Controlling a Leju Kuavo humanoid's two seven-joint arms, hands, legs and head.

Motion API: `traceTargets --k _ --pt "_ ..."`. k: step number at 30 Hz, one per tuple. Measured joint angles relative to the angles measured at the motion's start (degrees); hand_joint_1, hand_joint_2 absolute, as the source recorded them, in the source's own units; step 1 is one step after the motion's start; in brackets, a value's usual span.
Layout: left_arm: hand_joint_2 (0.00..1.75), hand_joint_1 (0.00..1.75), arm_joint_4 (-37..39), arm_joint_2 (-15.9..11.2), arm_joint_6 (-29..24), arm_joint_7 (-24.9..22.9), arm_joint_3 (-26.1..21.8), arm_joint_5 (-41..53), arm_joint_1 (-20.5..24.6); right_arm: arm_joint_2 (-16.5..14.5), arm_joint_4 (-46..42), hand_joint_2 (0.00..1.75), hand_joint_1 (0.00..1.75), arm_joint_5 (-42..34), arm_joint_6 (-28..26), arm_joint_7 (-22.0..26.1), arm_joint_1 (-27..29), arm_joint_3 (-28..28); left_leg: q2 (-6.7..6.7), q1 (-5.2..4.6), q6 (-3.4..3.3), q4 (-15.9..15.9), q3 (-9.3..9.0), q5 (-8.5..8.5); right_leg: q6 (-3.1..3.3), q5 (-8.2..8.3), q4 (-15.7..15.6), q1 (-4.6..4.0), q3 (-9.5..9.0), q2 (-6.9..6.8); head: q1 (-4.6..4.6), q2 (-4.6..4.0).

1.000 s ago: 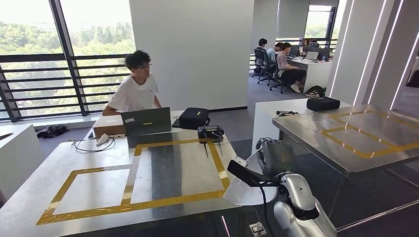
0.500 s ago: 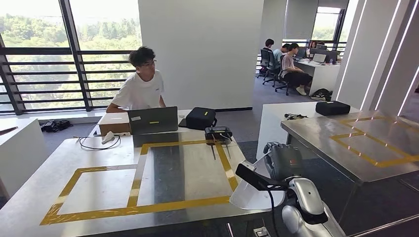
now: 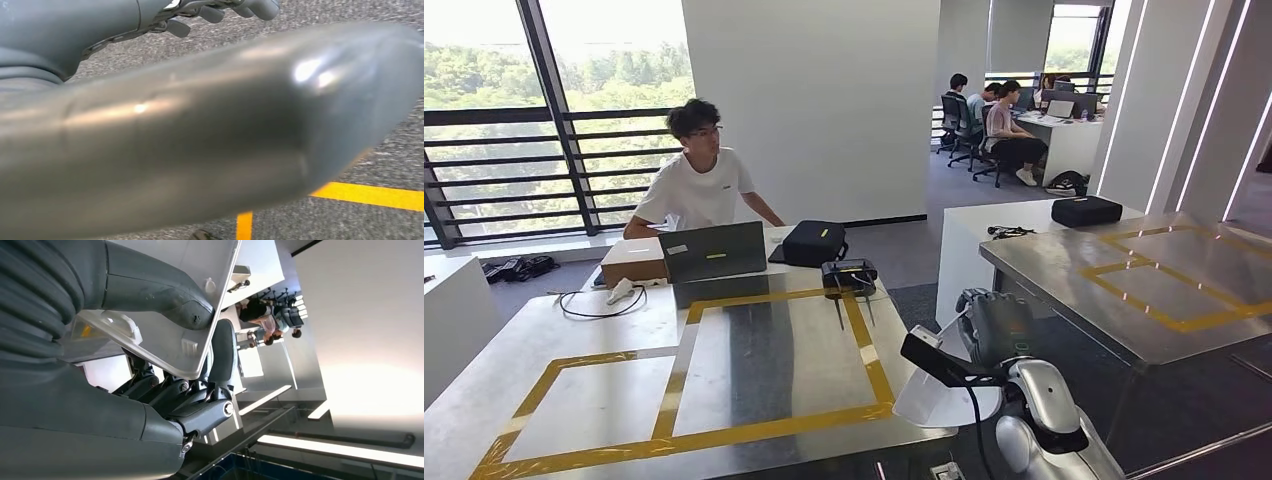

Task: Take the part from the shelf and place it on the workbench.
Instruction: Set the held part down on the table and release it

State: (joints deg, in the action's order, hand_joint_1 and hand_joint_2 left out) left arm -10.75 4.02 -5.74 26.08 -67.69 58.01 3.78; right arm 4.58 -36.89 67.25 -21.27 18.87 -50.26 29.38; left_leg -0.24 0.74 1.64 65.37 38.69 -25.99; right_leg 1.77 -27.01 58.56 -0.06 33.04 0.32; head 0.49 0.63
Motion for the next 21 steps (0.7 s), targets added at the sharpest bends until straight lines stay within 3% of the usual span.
traceTargets --k 2,5,7,8,10,11,12,13,15,16,18,20,21 --pt "0.0 0.0 0.0 -0.08 0.17 0.1 0.01 0.17 0.07 -0.35 0.05 1.75 1.4 0.0 0.06 0.31 -0.38 0.13 0.0 -0.24 -0.52 -5.21 -2.39 1.43 -0.54 -0.69 0.37 -0.16 -0.24 0.0 -0.01 0.0" --pt "0.0 0.0 0.0 0.0 0.27 0.35 0.01 0.25 0.12 -0.94 0.13 1.75 1.4 0.03 0.27 0.6 -1.05 0.44 -0.22 -0.24 -1.3 -6.27 -3.06 0.86 -1.48 -1.14 0.36 -0.15 -0.24 -0.16 -0.06 0.01" --pt "0.0 0.0 0.0 0.14 0.26 0.45 0.0 0.23 0.12 -1.32 0.21 1.75 1.4 0.03 0.35 0.74 -1.76 0.7 -0.49 0.08 -1.92 -6.61 -3.57 0.73 -2.15 -2.32 2.33 -0.02 0.61 -0.24 -0.12 0.0" --pt "0.0 0.0 0.0 0.22 0.26 0.49 0.0 0.22 0.14 -1.44 0.31 1.75 1.4 0.02 0.3 0.8 -2.19 0.83 -0.63 0.25 -2.17 -6.73 -3.83 0.64 -2.48 -3.45 4.91 0.12 1.95 -0.24 -0.19 0.0" --pt "0.0 0.0 0.0 0.3 0.25 0.49 0.0 0.2 0.15 -1.65 0.67 1.75 1.4 -0.02 0.08 0.96 -2.75 1.07 -1.06 0.33 -2.4 -6.73 -4.17 0.28 -3.03 -6.06 12.6 0.43 6.32 -0.22 -0.32 0.0" --pt "0.0 0.0 0.0 0.34 0.24 0.46 0.0 0.2 0.13 -1.73 0.9 1.75 1.4 -0.07 -0.04 1.01 -2.81 1.19 -1.33 0.37 -2.39 -6.69 -4.35 0.08 -3.21 -6.64 15.64 0.59 8.36 -0.22 -0.38 0.0" --pt "0.0 0.0 0.01 0.38 0.23 0.42 -0.01 0.2 0.09 -1.85 1.15 1.75 1.4 -0.14 -0.16 1.04 -2.8 1.33 -1.69 0.44 -2.3 -6.63 -4.61 -0.19 -3.35 -6.01 16.76 0.75 9.6 -0.22 -0.41 0.0" --pt "0.0 0.0 0.01 0.42 0.23 0.37 -0.01 0.2 0.07 -1.95 1.35 1.75 1.4 -0.22 -0.26 1.04 -2.84 1.45 -2.08 0.53 -2.13 -6.55 -4.92 -0.48 -3.42 -4.25 15.54 0.89 9.64 -0.19 -0.45 0.0" --pt "0.0 0.0 0.01 0.52 0.23 0.3 -0.02 0.25 0.07 -2.11 1.68 1.75 1.4 -0.36 -0.52 0.98 -3.12 1.68 -2.93 0.76 -1.6 -6.35 -5.62 -1.18 -3.5 0.89 7.96 1.18 6.99 0.5 -0.5 0.0" --pt "0.0 0.0 0.01 0.56 0.23 0.27 -0.02 0.27 0.12 -2.15 1.82 1.75 1.4 -0.39 -0.66 0.95 -3.35 1.79 -3.32 0.79 -1.27 -6.23 -5.77 -1.49 -3.45 2.35 4.41 1.22 5.4 1.13 -0.49 -0.01" --pt "0.0 0.0 0.01 0.59 0.23 0.26 -0.02 0.32 0.19 -2.34 2.12 1.75 1.4 -0.41 -0.89 0.78 -3.71 1.97 -4.08 0.83 -0.5 -6.31 -5.72 -1.77 -2.97 2.69 0.92 1.08 3.69 1.97 -0.42 0.0" --pt "0.0 0.0 0.01 0.63 0.23 0.33 -0.02 0.37 0.12 -2.75 2.26 1.75 1.4 -0.41 -1.05 0.6 -3.85 2.03 -4.63 0.94 0.33 -6.72 -5.75 -1.81 -2.15 2.18 0.49 0.91 3.28 1.62 -0.37 0.02" --pt "0.0 0.0 0.02 0.67 0.23 0.4 -0.02 0.39 0.05 -3.06 2.28 1.75 1.4 -0.41 -1.11 0.55 -3.91 2.04 -4.19 0.97 0.63 -6.6 -5.75 -1.94 -1.72 2.09 0.27 0.98 3.0 1.29 -0.4 0.02"
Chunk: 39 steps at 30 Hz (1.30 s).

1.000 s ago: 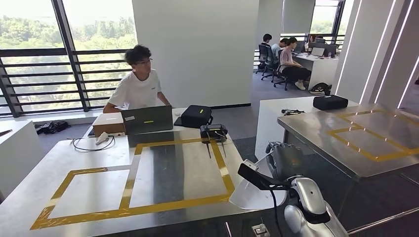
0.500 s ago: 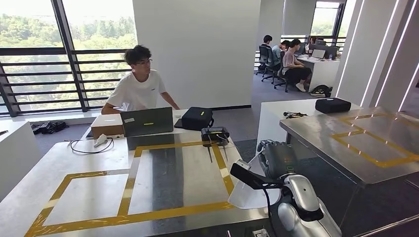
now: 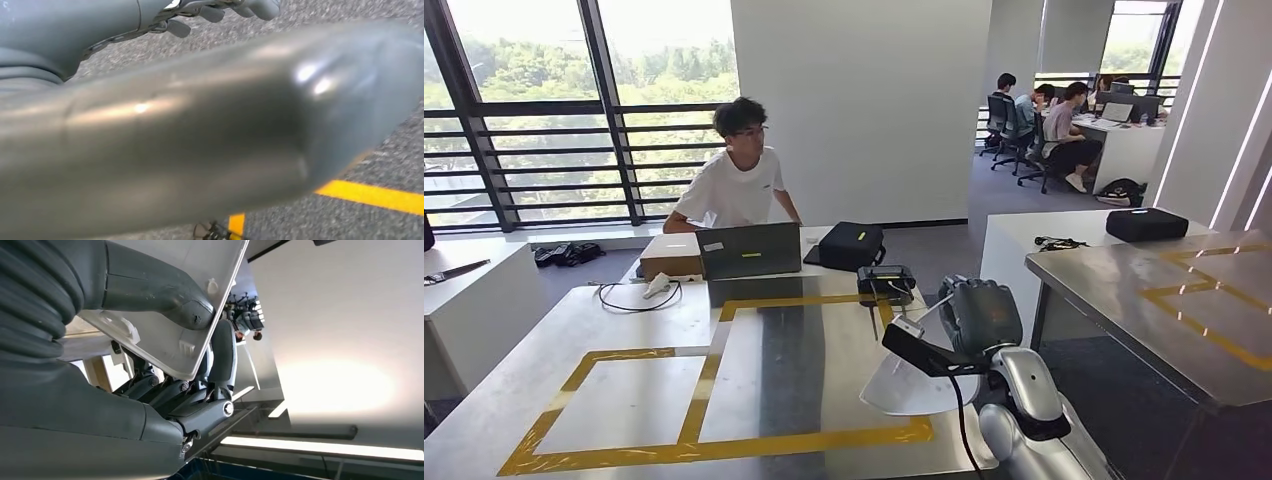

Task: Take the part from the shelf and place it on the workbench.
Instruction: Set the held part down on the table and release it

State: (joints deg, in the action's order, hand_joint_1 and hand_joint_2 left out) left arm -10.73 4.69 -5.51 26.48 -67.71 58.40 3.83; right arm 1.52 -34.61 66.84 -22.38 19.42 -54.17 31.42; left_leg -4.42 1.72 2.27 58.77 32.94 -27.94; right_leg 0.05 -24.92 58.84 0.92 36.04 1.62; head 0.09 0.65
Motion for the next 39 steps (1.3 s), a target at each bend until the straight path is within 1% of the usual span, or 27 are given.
traceTargets --k 2,3,5,6,7,8,9,10,11,13,15,17,18,20,21,22,23,25,26,27,29,32,34,36,37,38,39 --pt "0.0 0.0 0.01 0.04 0.0 0.25 0.0 0.01 0.11 -0.56 0.03 1.75 1.4 0.01 -0.1 -0.06 -0.27 0.01 2.04 -0.15 0.37 3.13 1.47 -1.45 0.93 -0.24 -0.48 0.15 -0.83 -0.76 0.2 0.02" --pt "0.0 0.0 0.01 0.02 0.0 0.4 0.0 0.01 0.22 -0.74 0.1 1.75 1.4 0.03 -0.1 -0.07 -0.37 0.01 3.14 -0.24 0.44 6.42 3.22 -2.77 1.31 -0.49 -0.55 0.03 -1.2 -1.2 0.29 0.02" --pt "0.0 0.0 0.0 -0.03 0.01 0.75 0.0 0.02 0.3 -0.98 0.32 1.75 1.4 0.09 -0.01 -0.1 -0.46 0.04 3.89 -0.33 0.51 13.88 7.69 -5.19 1.8 -1.05 -0.51 -0.3 -1.76 -1.99 0.41 0.03" --pt "0.0 0.0 0.01 -0.02 0.02 0.96 0.0 0.02 0.23 -1.12 0.43 1.75 1.4 0.14 0.1 -0.14 -0.44 0.08 3.96 -0.34 0.46 15.91 9.21 -5.15 1.9 -1.35 -0.47 -0.46 -2.04 -2.3 0.43 0.03" --pt "0.0 0.0 0.01 -0.01 0.03 1.19 0.0 0.02 0.15 -1.26 0.5 1.75 1.4 0.18 0.2 -0.2 -0.45 0.12 4.04 -0.39 0.32 15.83 9.71 -3.97 1.93 -1.69 -0.4 -0.62 -2.4 -2.6 0.45 0.03" --pt "0.0 0.0 0.01 0.0 0.05 1.43 -0.01 0.02 0.08 -1.36 0.55 1.75 1.4 0.22 0.29 -0.25 -0.48 0.16 4.21 -0.48 0.06 13.64 9.12 -1.79 1.91 -2.07 -0.32 -0.76 -2.86 -2.92 0.49 0.03" --pt "0.0 0.0 0.01 0.0 0.06 1.61 -0.01 0.02 0.07 -1.41 0.56 1.75 1.4 0.24 0.33 -0.3 -0.54 0.18 4.74 -0.67 -0.35 9.65 7.55 0.85 1.83 -2.5 -0.26 -0.87 -3.36 -3.26 0.51 0.03" --pt "0.0 0.0 0.01 -0.02 0.09 1.72 -0.01 0.03 0.11 -1.44 0.57 1.75 1.4 0.26 0.35 -0.32 -0.66 0.19 5.45 -1.0 -0.76 5.8 5.73 2.66 1.67 -2.94 -0.17 -1.09 -3.77 -3.59 0.53 0.03" --pt "0.0 0.0 0.01 -0.02 0.13 1.75 -0.01 0.04 0.17 -1.45 0.6 1.75 1.4 0.26 0.37 -0.33 -0.8 0.19 6.05 -1.28 -1.16 2.82 4.32 3.68 1.46 -3.29 -0.1 -1.26 -4.03 -3.85 0.53 0.03" --pt "0.0 0.0 0.02 0.03 0.26 1.64 0.0 0.08 0.23 -1.49 0.69 1.75 1.4 0.25 0.47 -0.32 -1.02 0.23 6.46 -1.63 -1.7 0.67 3.24 3.52 0.98 -3.69 -0.12 -1.55 -4.21 -4.31 0.42 0.04" --pt "0.0 0.0 0.04 0.21 0.33 1.5 -0.01 0.08 0.17 -1.62 0.73 1.75 1.4 0.16 0.61 -0.34 -1.11 0.3 5.93 -1.42 -2.22 0.26 3.14 3.4 0.42 -4.04 -0.19 -1.54 -4.4 -4.59 0.32 0.07" --pt "0.0 0.0 0.05 0.41 0.32 1.43 -0.02 0.04 0.17 -1.72 0.76 1.75 1.4 0.03 0.71 -0.37 -1.25 0.34 5.56 -1.08 -2.86 -0.1 2.74 3.28 -0.27 -5.56 2.31 -1.38 -3.35 -3.61 0.27 0.08" --pt "0.0 0.0 0.05 0.5 0.32 1.42 -0.02 0.03 0.22 -1.72 0.79 1.75 1.4 -0.03 0.75 -0.38 -1.27 0.36 5.42 -0.95 -3.11 -0.21 2.57 3.2 -0.57 -6.98 5.46 -1.19 -1.69 -2.89 0.21 0.08" --pt "0.0 0.0 0.05 0.57 0.32 1.4 -0.02 0.02 0.32 -1.65 1.02 1.75 1.4 -0.1 0.79 -0.38 -1.04 0.39 5.05 -0.9 -3.39 -0.18 2.4 2.9 -1.02 -9.78 13.51 -0.88 2.96 -2.04 0.1 0.08" --pt "0.0 0.0 0.05 0.61 0.32 1.39 -0.02 0.01 0.32 -1.61 1.18 1.75 1.4 -0.13 0.84 -0.39 -0.81 0.4 4.81 -0.9 -3.41 -0.12 2.3 2.74 -1.15 -10.08 16.2 -0.72 4.88 -1.97 0.04 0.07" --pt "0.0 0.0 0.06 0.65 0.33 1.39 -0.03 0.01 0.29 -1.57 1.37 1.75 1.4 -0.16 0.89 -0.38 -0.62 0.4 4.58 -0.89 -3.35 -0.02 2.15 2.55 -1.22 -9.18 16.71 -0.59 5.78 -1.96 0.01 0.07" --pt "0.0 0.0 0.07 0.7 0.35 1.39 -0.03 0.03 0.26 -1.55 1.52 1.75 1.4 -0.22 0.95 -0.37 -0.52 0.4 4.35 -0.87 -3.22 0.1 1.92 2.32 -1.22 -7.16 14.82 -0.47 5.49 -1.95 -0.02 0.07" --pt "0.0 0.0 0.07 0.8 0.44 1.4 -0.04 0.14 0.27 -1.53 1.76 1.75 1.4 -0.31 1.06 -0.17 -0.55 0.4 4.02 -0.88 -2.79 0.31 1.38 1.75 -1.07 -2.31 6.91 -0.39 2.51 -1.92 -0.05 0.07" --pt "0.0 0.0 0.06 0.82 0.49 1.4 -0.04 0.2 0.3 -1.52 1.88 1.75 1.4 -0.35 1.14 -0.05 -0.61 0.42 3.87 -0.93 -2.48 0.42 1.23 1.48 -0.89 -0.95 3.39 -0.45 0.99 -1.86 -0.06 0.07" --pt "0.0 0.0 0.05 0.82 0.52 1.39 -0.04 0.25 0.32 -1.52 2.02 1.75 1.4 -0.36 1.23 0.07 -0.65 0.45 3.77 -0.99 -2.13 0.43 1.17 1.3 -0.67 -0.44 1.24 -0.56 0.06 -1.8 -0.01 0.07" --pt "0.0 0.0 0.03 0.81 0.54 1.39 -0.04 0.27 0.31 -1.5 2.29 1.75 1.4 -0.37 1.36 0.19 -0.68 0.5 3.67 -1.03 -1.38 0.24 1.12 1.19 -0.08 -0.83 0.26 -0.83 -0.4 -1.67 0.09 0.07" --pt "0.0 0.0 0.05 0.86 0.58 1.44 -0.03 0.31 0.26 -1.5 2.49 1.75 1.4 -0.37 1.23 0.3 -0.72 0.52 3.86 -0.87 -0.42 1.57 1.66 0.1 1.12 -0.77 -0.33 -0.52 -1.18 -1.66 0.22 0.08" --pt "0.0 0.0 0.06 0.83 0.6 1.46 -0.02 0.39 0.28 -1.55 2.57 1.75 1.4 -0.37 1.04 0.45 -0.66 0.54 4.04 -0.82 -0.06 7.61 4.59 -2.65 1.74 -0.99 -0.54 -0.46 -1.74 -1.71 0.37 0.07" --pt "0.0 0.0 0.08 0.77 0.65 1.37 -0.02 0.5 0.2 -1.55 2.78 1.75 1.4 -0.35 1.0 0.6 -0.27 0.54 4.09 -0.81 0.14 15.0 8.8 -4.9 2.02 -1.37 -0.5 -0.6 -2.09 -1.69 0.45 0.07" --pt "0.0 0.0 0.1 0.76 0.72 1.28 -0.02 0.58 0.14 -1.55 2.91 1.75 1.4 -0.34 1.07 0.62 -0.04 0.54 4.1 -0.82 0.12 16.44 9.93 -4.58 2.03 -1.59 -0.47 -0.66 -2.32 -1.65 0.46 0.07" --pt "0.0 0.0 0.11 0.76 0.8 1.17 -0.02 0.7 0.1 -1.56 3.03 1.75 1.4 -0.32 1.19 0.57 0.14 0.55 4.1 -0.83 0.03 15.55 9.91 -3.1 1.97 -1.85 -0.41 -0.7 -2.61 -1.61 0.46 0.07" --pt "0.0 0.0 0.12 0.76 0.89 1.07 -0.02 0.85 0.09 -1.61 3.12 1.75 1.4 -0.28 1.38 0.41 0.21 0.56 4.12 -0.84 -0.15 12.34 8.67 -0.76 1.87 -2.16 -0.32 -0.72 -2.98 -1.57 0.47 0.07"
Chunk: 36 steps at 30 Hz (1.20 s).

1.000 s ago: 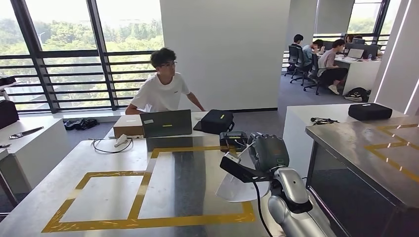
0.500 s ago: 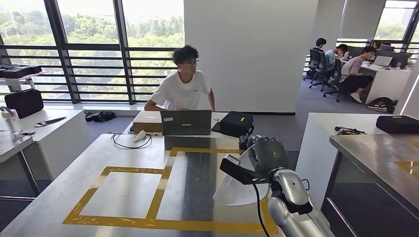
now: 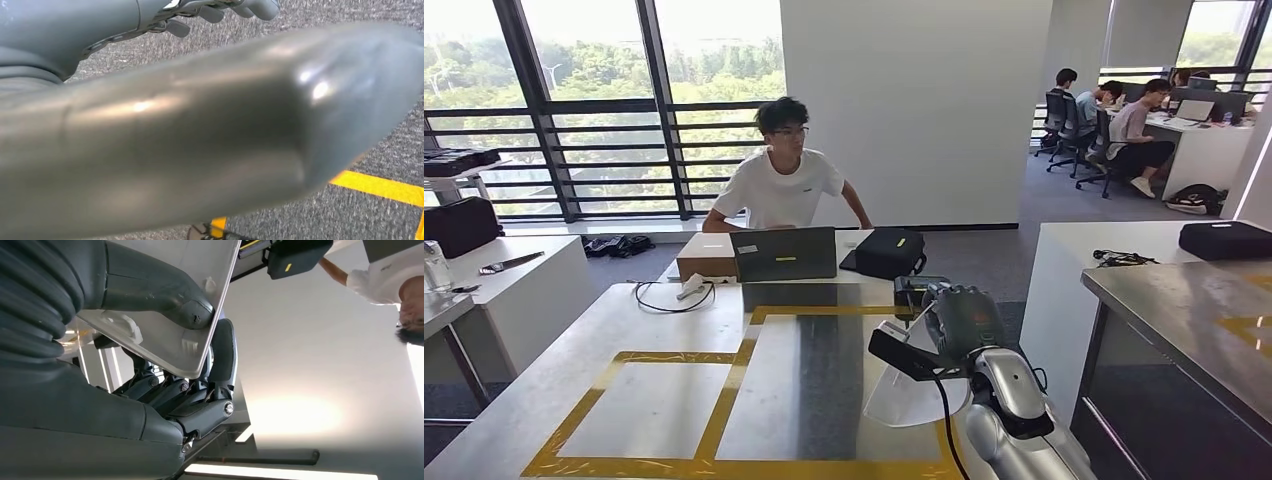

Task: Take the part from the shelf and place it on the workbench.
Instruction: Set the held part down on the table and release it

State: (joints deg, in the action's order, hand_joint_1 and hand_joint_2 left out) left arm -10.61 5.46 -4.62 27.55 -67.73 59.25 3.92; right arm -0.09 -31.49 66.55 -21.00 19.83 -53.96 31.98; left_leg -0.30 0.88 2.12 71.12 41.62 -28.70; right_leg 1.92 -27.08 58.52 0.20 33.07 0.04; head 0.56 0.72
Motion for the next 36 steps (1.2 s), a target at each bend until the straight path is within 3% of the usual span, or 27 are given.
traceTargets --k 1,3,8,10,12,13,14,15,17,19,21,24,25,27,28,29,30,31,33,34,36 --pt "0.0 0.0 0.0 -0.02 0.08 -0.07 0.0 0.12 0.01 -0.09 0.06 1.75 1.4 0.07 0.25 -0.21 -0.01 0.01 0.05 -0.03 -0.23 -4.23 -1.78 2.23 -0.16 -0.37 0.11 0.0 -0.36 0.01 0.01 0.0" --pt "0.0 0.0 0.0 -0.05 0.18 -0.15 0.01 0.29 0.09 -0.33 0.11 1.75 1.4 0.26 0.76 -0.66 -0.22 0.04 0.13 -0.31 -0.73 -10.55 -4.91 4.35 -0.66 -0.97 0.34 -0.17 -0.72 0.05 0.02 0.01" --pt "0.0 0.0 0.0 0.1 0.34 0.12 0.01 0.46 0.15 -0.92 0.52 1.75 1.4 0.51 2.03 -1.39 -0.72 0.24 -0.01 -0.3 -2.27 -12.23 -5.88 3.92 -2.26 -1.99 1.1 -0.19 -0.43 0.07 -0.17 0.02" --pt "0.0 0.0 -0.02 0.21 0.35 0.34 0.01 0.48 0.22 -1.04 0.74 1.75 1.4 0.47 2.31 -1.44 -1.16 0.32 -0.01 -0.1 -2.84 -12.48 -6.14 3.81 -2.9 -4.41 6.28 -0.02 2.26 0.07 -0.28 0.02" --pt "0.0 0.0 -0.02 0.22 0.36 0.42 0.02 0.48 0.27 -1.13 1.09 1.75 1.4 0.46 2.53 -1.43 -1.24 0.4 -0.03 -0.09 -3.14 -12.43 -6.27 3.55 -3.3 -7.2 14.16 0.11 6.77 0.08 -0.35 0.02" --pt "0.0 0.0 -0.02 0.23 0.37 0.42 0.02 0.48 0.26 -1.14 1.32 1.75 1.4 0.46 2.62 -1.43 -1.12 0.43 -0.08 -0.09 -3.18 -12.37 -6.35 3.41 -3.39 -7.6 16.83 0.18 8.61 0.08 -0.37 0.02" --pt "0.0 0.0 -0.02 0.26 0.38 0.43 0.02 0.49 0.24 -1.14 1.56 1.75 1.4 0.46 2.7 -1.43 -1.03 0.45 -0.15 -0.09 -3.16 -12.26 -6.44 3.24 -3.41 -6.9 17.48 0.24 9.54 0.07 -0.38 0.02" --pt "0.0 0.0 -0.01 0.31 0.4 0.43 0.01 0.51 0.22 -1.16 1.79 1.75 1.4 0.49 2.81 -1.43 -1.05 0.47 -0.24 -0.09 -3.08 -12.13 -6.58 3.03 -3.35 -5.1 15.83 0.3 9.3 0.07 -0.39 0.02" --pt "0.0 0.0 -0.01 0.44 0.43 0.43 0.01 0.64 0.24 -1.27 2.27 1.75 1.4 0.58 3.21 -1.44 -1.43 0.53 -0.39 -0.11 -2.76 -11.91 -7.0 2.54 -3.01 -0.31 7.92 0.33 6.21 0.06 -0.41 0.02" --pt "0.0 0.0 -0.01 0.52 0.45 0.42 0.02 0.82 0.33 -1.63 2.83 1.75 1.4 0.75 3.81 -1.55 -2.05 0.61 -0.45 -0.26 -2.18 -11.78 -7.17 2.17 -2.51 1.85 1.87 0.08 3.52 0.1 -0.37 0.02" --pt "0.0 0.0 -0.01 0.57 0.48 0.4 0.03 1.01 0.38 -2.09 3.44 1.75 1.4 1.0 4.63 -2.08 -2.46 0.67 -0.46 -0.34 -1.46 -11.96 -7.22 2.07 -1.91 1.64 0.76 -0.23 2.99 0.18 -0.29 0.02" --pt "0.0 0.0 0.02 0.74 0.71 0.4 0.1 1.42 0.39 -2.98 4.51 1.75 1.4 1.55 6.16 -3.48 -3.2 0.68 -0.26 -0.22 -0.45 -10.9 -6.82 1.18 -0.75 1.74 0.17 0.05 2.41 0.21 -0.2 0.02" --pt "0.0 0.0 0.03 0.79 0.8 0.4 0.13 1.52 0.42 -3.35 4.9 1.75 1.4 1.72 6.66 -3.79 -3.57 0.68 -0.16 -0.18 -0.19 -8.69 -5.79 0.03 -0.39 1.74 -0.05 0.18 2.13 0.2 -0.14 0.02" --pt "0.0 0.0 0.05 0.85 0.99 0.41 0.16 1.82 0.45 -3.94 5.9 1.75 1.4 1.94 8.03 -4.56 -4.2 0.69 -0.04 -0.14 0.17 -1.36 -2.09 -3.04 0.08 1.44 -0.1 0.15 1.73 0.17 -0.03 0.02" --pt "0.0 0.0 0.05 0.84 1.1 0.4 0.18 2.05 0.41 -4.18 6.55 1.75 1.4 1.96 8.95 -5.11 -4.38 0.69 -0.03 -0.12 0.29 1.98 -0.22 -3.99 0.18 1.27 -0.08 0.12 1.55 0.16 -0.02 0.02" --pt "0.0 0.0 0.05 0.84 1.24 0.4 0.19 2.3 0.36 -4.4 7.23 1.75 1.4 1.95 9.94 -5.76 -4.5 0.69 -0.02 -0.11 0.34 3.68 0.94 -3.9 0.2 1.07 -0.04 0.1 1.34 0.17 -0.01 0.02" --pt "0.0 0.0 0.05 0.84 1.34 0.39 0.2 2.49 0.33 -4.63 7.89 1.75 1.4 1.93 10.9 -6.4 -4.63 0.69 0.0 -0.1 0.33 3.17 1.04 -2.72 0.14 0.86 0.03 0.11 1.13 0.18 -0.01 0.02" --pt "0.0 0.0 0.04 0.82 1.42 0.38 0.21 2.67 0.32 -4.87 8.48 1.75 1.4 1.97 11.81 -7.21 -4.82 0.69 0.02 -0.09 0.27 0.57 0.11 -0.68 0.02 0.6 0.15 0.14 0.88 0.21 -0.01 0.02" --pt "0.0 0.0 0.04 0.78 1.46 0.33 0.24 2.96 0.39 -5.38 9.52 1.75 1.4 2.28 13.48 -9.07 -5.47 0.69 0.15 -0.17 0.02 -6.99 -3.2 3.07 -0.46 -0.09 0.59 0.09 0.54 0.28 0.03 0.02" --pt "0.0 0.0 0.05 0.75 1.46 0.3 0.26 3.11 0.44 -5.61 10.02 1.75 1.4 2.47 14.25 -10.03 -5.83 0.69 0.17 -0.22 -0.25 -9.69 -4.5 3.87 -0.76 -0.37 0.77 -0.02 0.51 0.32 0.02 0.02" --pt "0.0 0.0 0.06 0.75 1.47 0.26 0.32 3.3 0.5 -6.1 10.85 1.75 1.4 2.64 15.45 -11.31 -6.28 0.69 0.12 -0.37 -0.87 -11.36 -5.41 3.58 -1.34 -0.64 0.84 -0.26 0.55 0.36 -0.03 0.02"
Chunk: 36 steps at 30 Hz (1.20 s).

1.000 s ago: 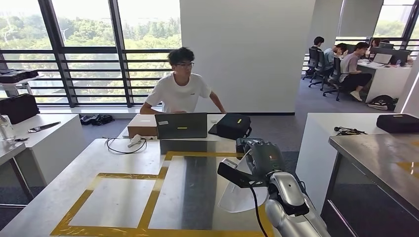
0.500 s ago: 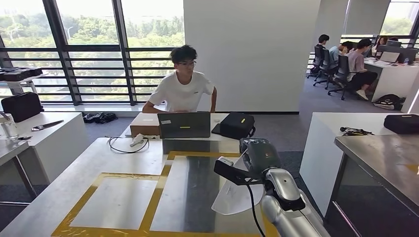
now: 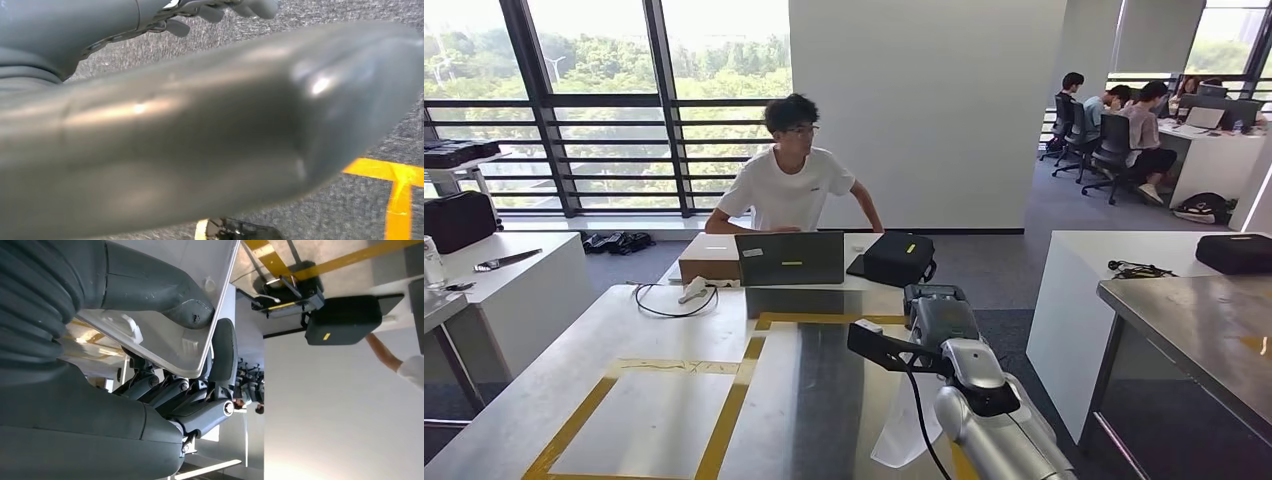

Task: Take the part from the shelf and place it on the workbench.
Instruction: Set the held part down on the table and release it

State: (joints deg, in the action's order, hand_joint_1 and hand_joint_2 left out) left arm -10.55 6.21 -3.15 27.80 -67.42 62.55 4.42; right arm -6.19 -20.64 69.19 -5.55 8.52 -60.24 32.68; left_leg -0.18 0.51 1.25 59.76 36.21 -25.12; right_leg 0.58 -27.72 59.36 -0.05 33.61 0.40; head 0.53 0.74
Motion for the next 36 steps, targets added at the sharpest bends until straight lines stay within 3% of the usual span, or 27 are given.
traceTargets --k 2,4,7,8,9,10,12,13,14,16,19,22,23,24,25,27,28,30,32,34,36 --pt "0.0 0.0 0.0 0.12 -0.01 0.1 0.04 0.05 -0.01 -0.53 0.56 1.75 1.4 -0.13 0.83 -0.62 -0.07 0.0 -0.09 0.15 -0.73 -0.15 -0.09 -0.09 -0.57 -0.27 0.02 0.05 -0.09 -0.03 -0.07 0.0" --pt "0.0 0.0 -0.01 0.28 -0.06 0.3 0.1 0.06 0.02 -1.04 1.02 1.75 1.4 -0.27 1.28 -0.83 -0.16 0.0 -0.09 0.37 -1.47 -0.36 -0.41 -0.23 -1.2 -2.02 3.01 0.13 1.26 -0.1 -0.21 0.0" --pt "0.0 0.0 -0.01 0.34 -0.11 0.45 0.28 0.07 0.11 -1.53 1.71 1.75 1.4 -0.29 1.55 -0.96 0.04 0.02 -0.1 0.42 -2.08 -0.37 -0.76 -0.65 -1.77 -6.36 14.36 0.31 7.35 -0.15 -0.38 0.0" --pt "0.0 0.0 -0.01 0.35 -0.11 0.47 0.32 0.07 0.11 -1.61 1.97 1.75 1.4 -0.3 1.59 -1.03 0.19 0.02 -0.18 0.42 -2.15 -0.36 -0.92 -0.81 -1.82 -6.68 16.86 0.35 9.02 -0.15 -0.41 0.0" --pt "0.0 0.0 -0.01 0.37 -0.11 0.48 0.33 0.07 0.1 -1.67 2.2 1.75 1.4 -0.29 1.61 -1.1 0.31 0.02 -0.27 0.42 -2.13 -0.34 -1.15 -0.98 -1.79 -5.82 17.18 0.36 9.69 -0.15 -0.45 0.0" --pt "0.0 0.0 -0.01 0.4 -0.11 0.5 0.33 0.07 0.08 -1.72 2.37 1.75 1.4 -0.27 1.63 -1.14 0.34 0.02 -0.39 0.42 -2.05 -0.34 -1.48 -1.2 -1.65 -3.8 14.94 0.36 9.07 -0.15 -0.48 0.0" --pt "0.0 0.0 0.0 0.5 -0.11 0.67 0.38 0.17 0.06 -1.85 2.55 1.75 1.4 0.01 1.71 -0.85 0.25 0.02 -0.53 0.39 -1.71 -0.34 -2.23 -1.71 -1.11 1.03 6.54 0.24 5.56 -0.17 -0.52 0.0" --pt "0.0 0.0 0.0 0.55 -0.11 0.84 0.45 0.29 0.09 -1.95 2.6 1.75 1.4 0.2 1.74 -0.55 0.2 0.03 -0.56 0.32 -1.43 -0.3 -2.43 -1.94 -0.8 2.41 2.85 0.08 3.89 -0.18 -0.53 0.0" --pt "0.0 0.0 0.0 0.57 -0.11 1.03 0.57 0.43 0.11 -2.12 2.67 1.75 1.4 0.44 1.77 -0.2 0.23 0.06 -0.55 0.28 -1.1 -0.32 -2.52 -2.09 -0.54 2.89 0.71 -0.08 2.91 -0.16 -0.46 0.01" --pt "0.0 0.0 0.01 0.64 -0.11 1.45 0.84 0.68 0.17 -2.44 2.86 1.75 1.4 0.75 1.8 0.35 0.48 0.11 -0.5 0.27 -0.42 -0.52 -2.56 -2.18 -0.12 2.54 -0.3 -0.38 2.45 -0.06 -0.4 0.01" --pt "0.0 0.0 0.03 0.86 -0.26 2.38 1.15 0.67 0.21 -2.63 3.11 1.75 1.4 0.9 1.86 0.76 0.94 0.14 -0.3 0.2 0.37 0.77 -2.0 -3.28 0.79 2.65 -1.06 0.22 1.65 -0.08 -0.3 0.01" --pt "0.0 0.0 0.07 1.03 -0.79 3.91 1.23 -0.44 0.31 -2.82 3.41 1.75 1.4 0.86 2.07 0.91 1.6 0.15 -0.15 0.28 0.92 10.27 2.86 -7.37 1.45 2.46 -1.34 0.42 1.06 -0.16 -0.09 0.0" --pt "0.0 0.0 0.07 1.05 -0.98 4.6 1.2 -1.06 0.3 -2.84 3.55 1.75 1.4 0.8 2.09 0.99 2.03 0.15 -0.14 0.32 1.08 13.29 4.68 -8.11 1.49 2.34 -1.31 0.41 1.01 -0.15 -0.07 0.0" --pt "0.0 0.0 0.08 1.08 -1.09 5.36 1.17 -1.67 0.28 -2.82 3.7 1.75 1.4 0.7 2.06 1.15 2.48 0.15 -0.13 0.36 1.19 14.57 5.71 -7.82 1.45 2.21 -1.23 0.42 0.96 -0.11 -0.06 0.0" --pt "0.0 0.0 0.08 1.1 -1.06 6.13 1.13 -2.17 0.26 -2.78 3.81 1.75 1.4 0.57 1.97 1.35 2.87 0.15 -0.11 0.42 1.26 13.75 5.7 -6.46 1.35 2.05 -1.1 0.46 0.92 -0.06 -0.05 0.0" --pt "0.0 0.0 0.08 1.14 -0.85 7.3 1.09 -2.75 0.27 -2.65 3.96 1.75 1.4 0.37 1.71 1.73 3.26 0.15 -0.04 0.58 1.34 7.02 3.02 -2.35 0.89 1.52 -0.53 0.6 0.85 0.03 -0.05 0.0" --pt "0.0 0.0 0.09 1.19 -0.74 7.61 1.08 -2.86 0.3 -2.54 3.98 1.75 1.4 0.31 1.56 1.84 3.32 0.15 -0.05 0.55 1.25 3.66 1.45 -1.09 0.55 1.2 -0.13 0.56 0.93 0.08 0.01 0.0" --pt "0.0 0.0 0.13 1.39 -0.7 7.83 1.08 -2.91 0.31 -2.26 4.03 1.75 1.4 0.22 1.3 2.01 3.44 0.15 -0.14 0.56 0.77 0.34 -0.19 -0.51 0.2 0.83 0.34 0.3 1.13 0.14 -0.06 0.0" --pt "0.0 0.0 0.15 1.59 -0.7 7.87 1.07 -2.91 0.27 -1.93 4.08 1.75 1.4 0.18 1.16 2.16 3.68 0.15 -0.29 0.6 0.32 0.17 -0.32 -0.49 0.76 0.89 0.27 0.02 1.12 0.16 -0.21 0.0" --pt "0.87 0.0 0.15 1.68 -0.7 7.86 1.04 -2.91 0.25 -1.68 4.11 0.87 0.7 0.17 1.11 2.24 3.86 0.15 -0.44 0.57 0.12 0.14 -0.33 -0.48 1.32 0.98 -0.02 -0.06 0.9 0.1 -0.28 0.0" --pt "1.75 0.0 0.15 1.7 -0.79 7.77 0.97 -2.88 0.26 -1.54 4.13 0.0 0.0 0.06 1.04 2.29 3.92 0.15 -0.51 0.52 -0.19 0.14 -0.34 -0.53 1.22 1.08 -0.37 -0.07 0.7 0.04 -0.33 0.0"
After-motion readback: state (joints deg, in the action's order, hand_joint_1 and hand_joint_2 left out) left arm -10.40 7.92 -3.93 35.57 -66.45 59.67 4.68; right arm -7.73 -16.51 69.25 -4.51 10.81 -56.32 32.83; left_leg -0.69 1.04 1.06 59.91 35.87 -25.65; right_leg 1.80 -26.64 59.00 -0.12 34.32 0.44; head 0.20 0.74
